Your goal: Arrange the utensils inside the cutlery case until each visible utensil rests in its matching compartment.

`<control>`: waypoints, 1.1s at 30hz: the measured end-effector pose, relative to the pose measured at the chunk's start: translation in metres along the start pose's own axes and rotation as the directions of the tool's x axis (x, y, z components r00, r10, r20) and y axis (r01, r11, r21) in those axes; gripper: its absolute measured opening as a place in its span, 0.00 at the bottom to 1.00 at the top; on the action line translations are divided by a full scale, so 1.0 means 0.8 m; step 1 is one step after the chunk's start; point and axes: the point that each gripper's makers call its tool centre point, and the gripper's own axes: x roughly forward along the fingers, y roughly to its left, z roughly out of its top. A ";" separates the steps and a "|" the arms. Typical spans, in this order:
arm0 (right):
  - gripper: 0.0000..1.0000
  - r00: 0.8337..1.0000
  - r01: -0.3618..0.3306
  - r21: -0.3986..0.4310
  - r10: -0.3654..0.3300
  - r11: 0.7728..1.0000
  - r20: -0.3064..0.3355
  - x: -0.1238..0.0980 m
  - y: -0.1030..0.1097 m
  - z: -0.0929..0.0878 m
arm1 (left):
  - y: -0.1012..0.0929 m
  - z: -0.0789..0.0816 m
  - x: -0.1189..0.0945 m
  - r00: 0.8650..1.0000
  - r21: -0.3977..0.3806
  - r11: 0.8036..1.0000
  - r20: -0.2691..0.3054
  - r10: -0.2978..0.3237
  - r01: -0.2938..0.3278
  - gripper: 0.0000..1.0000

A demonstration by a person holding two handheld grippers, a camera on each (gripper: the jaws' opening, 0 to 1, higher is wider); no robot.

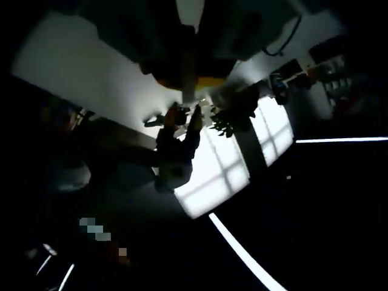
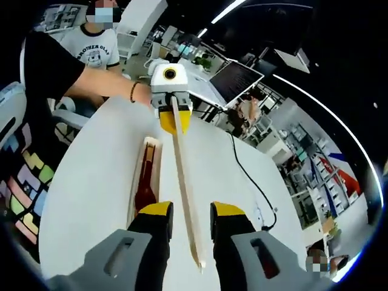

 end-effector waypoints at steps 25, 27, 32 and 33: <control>0.02 0.978 0.196 -0.153 -0.205 0.969 -0.048 -0.002 0.021 -0.010 | 0.015 -0.010 -0.004 0.986 -0.473 0.865 -0.096 0.139 -0.168 0.74; 0.02 0.970 0.234 -0.157 -0.241 0.959 -0.028 -0.005 0.018 -0.011 | 0.017 -0.013 -0.004 0.975 -0.487 0.845 -0.121 0.185 -0.221 0.76; 0.03 0.964 0.236 -0.175 -0.253 0.956 -0.083 -0.004 0.022 -0.033 | 0.023 -0.013 -0.014 0.958 -0.718 0.647 -0.098 0.271 -0.257 0.80; 0.03 0.963 0.239 -0.178 -0.256 0.955 -0.079 -0.002 0.023 -0.035 | 0.028 -0.017 -0.021 0.943 -0.737 0.609 -0.115 0.313 -0.292 0.82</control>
